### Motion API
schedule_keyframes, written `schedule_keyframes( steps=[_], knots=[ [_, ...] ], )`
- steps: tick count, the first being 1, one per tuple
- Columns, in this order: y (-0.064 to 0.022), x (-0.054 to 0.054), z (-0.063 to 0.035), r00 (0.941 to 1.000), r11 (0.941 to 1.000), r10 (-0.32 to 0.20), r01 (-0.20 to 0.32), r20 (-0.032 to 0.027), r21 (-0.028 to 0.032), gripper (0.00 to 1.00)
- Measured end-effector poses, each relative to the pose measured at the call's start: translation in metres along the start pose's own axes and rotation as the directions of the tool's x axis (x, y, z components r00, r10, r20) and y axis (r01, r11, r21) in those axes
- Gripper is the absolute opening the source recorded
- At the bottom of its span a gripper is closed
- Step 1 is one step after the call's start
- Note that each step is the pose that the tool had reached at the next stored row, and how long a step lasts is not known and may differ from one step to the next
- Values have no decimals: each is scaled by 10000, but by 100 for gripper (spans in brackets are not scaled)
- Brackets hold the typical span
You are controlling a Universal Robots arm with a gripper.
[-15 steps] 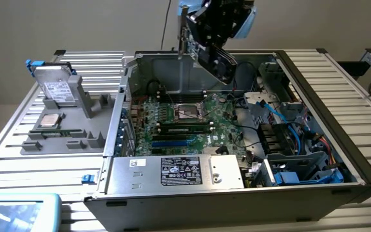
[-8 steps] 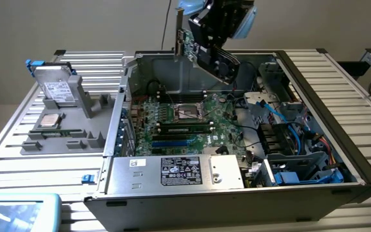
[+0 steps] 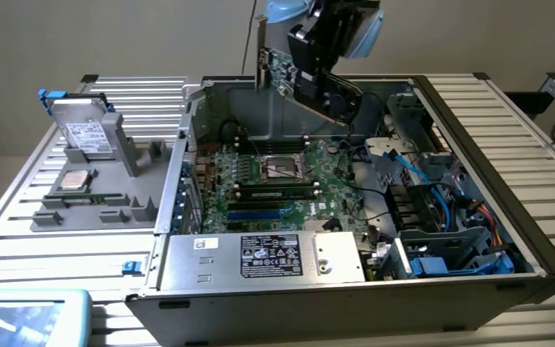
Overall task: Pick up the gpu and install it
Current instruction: 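Insert the gpu into the slot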
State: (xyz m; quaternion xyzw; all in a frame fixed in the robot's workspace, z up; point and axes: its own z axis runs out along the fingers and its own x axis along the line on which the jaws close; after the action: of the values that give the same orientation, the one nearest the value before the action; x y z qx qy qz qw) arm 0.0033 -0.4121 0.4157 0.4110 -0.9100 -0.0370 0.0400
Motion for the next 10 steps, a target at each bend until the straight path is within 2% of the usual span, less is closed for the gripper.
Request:
schedule_keyframes(
  steps=[5, 10],
  knots=[
    [-1, 0, 6, 9958, 9958, -910, 911, -60, 74, 28],
    [-1, 0, 11, 9834, 9834, -1807, 1809, -127, 144, 28]
  ],
)
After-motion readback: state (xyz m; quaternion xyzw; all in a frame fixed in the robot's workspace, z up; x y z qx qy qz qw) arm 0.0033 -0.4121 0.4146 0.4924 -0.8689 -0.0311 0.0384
